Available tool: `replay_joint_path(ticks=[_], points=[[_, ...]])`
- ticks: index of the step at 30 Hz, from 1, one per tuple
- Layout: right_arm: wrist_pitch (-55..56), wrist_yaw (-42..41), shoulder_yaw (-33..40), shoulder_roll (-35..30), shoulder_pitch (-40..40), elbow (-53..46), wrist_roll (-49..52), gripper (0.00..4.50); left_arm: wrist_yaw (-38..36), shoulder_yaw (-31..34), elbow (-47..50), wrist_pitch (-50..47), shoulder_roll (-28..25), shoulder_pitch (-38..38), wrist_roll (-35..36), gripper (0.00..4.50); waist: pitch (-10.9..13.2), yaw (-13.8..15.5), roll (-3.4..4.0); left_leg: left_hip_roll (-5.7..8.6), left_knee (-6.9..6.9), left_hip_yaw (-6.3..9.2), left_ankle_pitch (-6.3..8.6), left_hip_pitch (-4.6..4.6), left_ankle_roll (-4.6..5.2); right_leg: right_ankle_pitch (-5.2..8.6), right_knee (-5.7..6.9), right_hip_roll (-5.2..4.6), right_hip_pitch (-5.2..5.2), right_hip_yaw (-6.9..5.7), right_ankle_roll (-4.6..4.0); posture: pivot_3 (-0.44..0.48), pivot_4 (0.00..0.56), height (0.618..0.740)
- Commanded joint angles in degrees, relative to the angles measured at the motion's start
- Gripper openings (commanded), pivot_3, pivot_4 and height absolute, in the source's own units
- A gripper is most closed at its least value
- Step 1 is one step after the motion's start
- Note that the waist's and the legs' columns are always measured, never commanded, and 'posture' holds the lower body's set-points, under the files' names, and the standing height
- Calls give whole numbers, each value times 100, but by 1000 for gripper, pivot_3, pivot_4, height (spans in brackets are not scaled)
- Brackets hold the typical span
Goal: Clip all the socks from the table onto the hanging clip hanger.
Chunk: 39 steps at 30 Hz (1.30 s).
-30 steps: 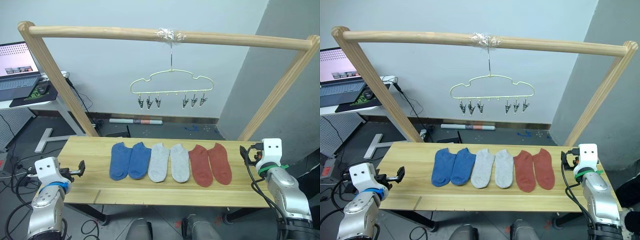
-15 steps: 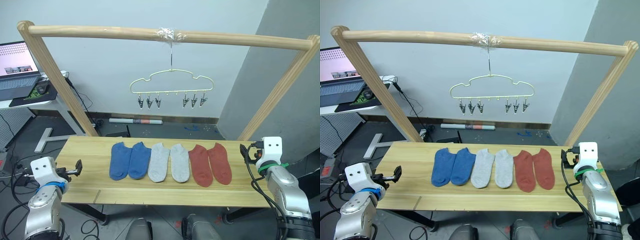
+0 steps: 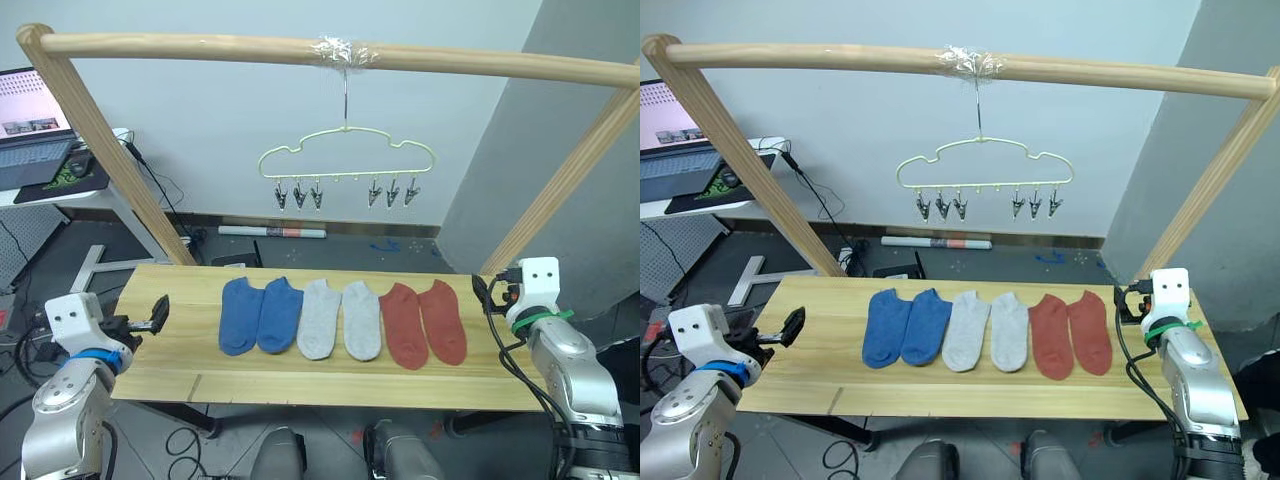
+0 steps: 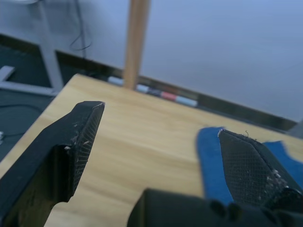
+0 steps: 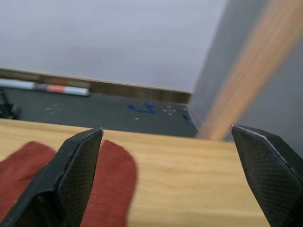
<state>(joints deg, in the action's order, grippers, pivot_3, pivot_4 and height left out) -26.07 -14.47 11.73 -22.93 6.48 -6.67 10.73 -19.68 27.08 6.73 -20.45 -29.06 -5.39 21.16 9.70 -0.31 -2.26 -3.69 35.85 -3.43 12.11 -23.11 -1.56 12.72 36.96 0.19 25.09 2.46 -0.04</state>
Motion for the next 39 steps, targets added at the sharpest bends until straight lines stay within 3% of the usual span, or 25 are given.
replay_joint_path(ticks=[1,3,8,20,39], points=[[-37,-355,-186,-167,160,-406,79,4500,-251,-268,628,202,-134,255,-3,4286,42,0,0,2,0,0,0,0,0,0,1,1,0,0,0,35,198,740],[-40,-454,-244,-208,200,-476,70,4500,-242,-360,764,124,-49,392,60,3913,51,2,0,6,1,-1,0,-3,0,0,0,7,1,0,0,25,203,740],[-217,-754,-348,-162,398,-668,284,4500,-188,-846,1037,-199,83,825,72,2353,84,-7,1,10,0,-3,0,-13,0,2,-1,37,8,1,4,10,211,740],[156,-2282,-1264,-124,1139,-1349,965,4500,142,-1800,372,-87,687,2089,-452,2353,218,-142,-5,7,8,7,0,-42,1,-15,5,67,18,-5,33,-56,239,740],[-61,-2506,-1664,263,2199,-1159,1269,4500,893,-2138,-1633,1458,1575,3794,-1398,2353,312,-168,-23,9,21,17,-1,-69,1,-21,4,69,26,-14,43,-91,250,740]])
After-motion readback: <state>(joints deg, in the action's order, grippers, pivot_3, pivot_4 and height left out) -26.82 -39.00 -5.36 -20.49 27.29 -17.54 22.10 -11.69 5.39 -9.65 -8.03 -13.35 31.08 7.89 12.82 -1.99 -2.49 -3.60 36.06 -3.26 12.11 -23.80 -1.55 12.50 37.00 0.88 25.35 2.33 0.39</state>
